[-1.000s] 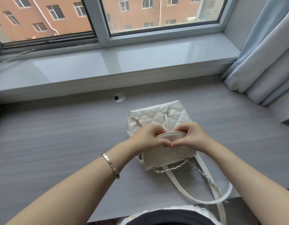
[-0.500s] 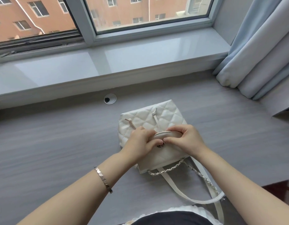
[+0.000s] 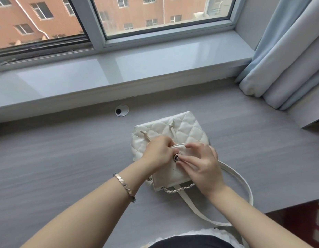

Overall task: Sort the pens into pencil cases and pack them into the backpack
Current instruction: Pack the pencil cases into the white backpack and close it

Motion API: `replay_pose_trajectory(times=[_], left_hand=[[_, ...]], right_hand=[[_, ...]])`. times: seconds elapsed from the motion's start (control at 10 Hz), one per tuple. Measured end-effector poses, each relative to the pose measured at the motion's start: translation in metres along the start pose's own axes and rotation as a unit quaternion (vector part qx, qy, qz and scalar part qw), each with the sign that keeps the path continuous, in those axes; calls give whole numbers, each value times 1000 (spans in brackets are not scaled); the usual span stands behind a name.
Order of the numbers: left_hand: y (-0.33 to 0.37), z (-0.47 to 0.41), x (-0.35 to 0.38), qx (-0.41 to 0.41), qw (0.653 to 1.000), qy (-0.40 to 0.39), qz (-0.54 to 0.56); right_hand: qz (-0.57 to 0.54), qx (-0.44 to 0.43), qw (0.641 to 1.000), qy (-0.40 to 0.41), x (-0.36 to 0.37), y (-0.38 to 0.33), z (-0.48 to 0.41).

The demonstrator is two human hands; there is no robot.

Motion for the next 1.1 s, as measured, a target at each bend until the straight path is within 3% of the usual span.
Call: replay_pose_trajectory(times=[0.2,0.3,0.4,0.5,0.6,0.7,0.8,0.9,1.0,1.1], left_hand=[[-1,2,2,8,1000,15,-7],[-2,2,3,6,1000,22,-6],[-2,2,4,10,1000,27,-6],[-4,4,6,23,999,37,-7],[-5,4,6,24,999,33,5],[-6,2,5,26,999,29,11],[-6,5,6,28,999,35,11],[-4,11,6,45,997,53,-19],[1,16,0,44,999,8,-23],[16,15,-17,25,998,-23,-46]], right_hand=[[33,43,996,74,5,-12,9],[37,111,991,60,7,-18,10],[52,244,967,-59,7,-21,2],[6,333,938,-94,8,-21,0],[-83,376,921,-59,5,-24,-1],[-143,426,890,-79,6,-19,-1],[-130,429,886,-121,8,-12,-4],[-50,374,898,-227,8,-12,-16],[5,358,840,-407,6,-16,-25],[54,320,820,-473,-6,-22,-46]])
Point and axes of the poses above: each hand's wrist, its own z-axis away from the middle knuckle, its own x-axis out of the palm, y = z × x, the point moved 4 cm from there along -z, towards the middle knuckle, and after that the axes turned 2 degrees about x, right-handed, at the moved point
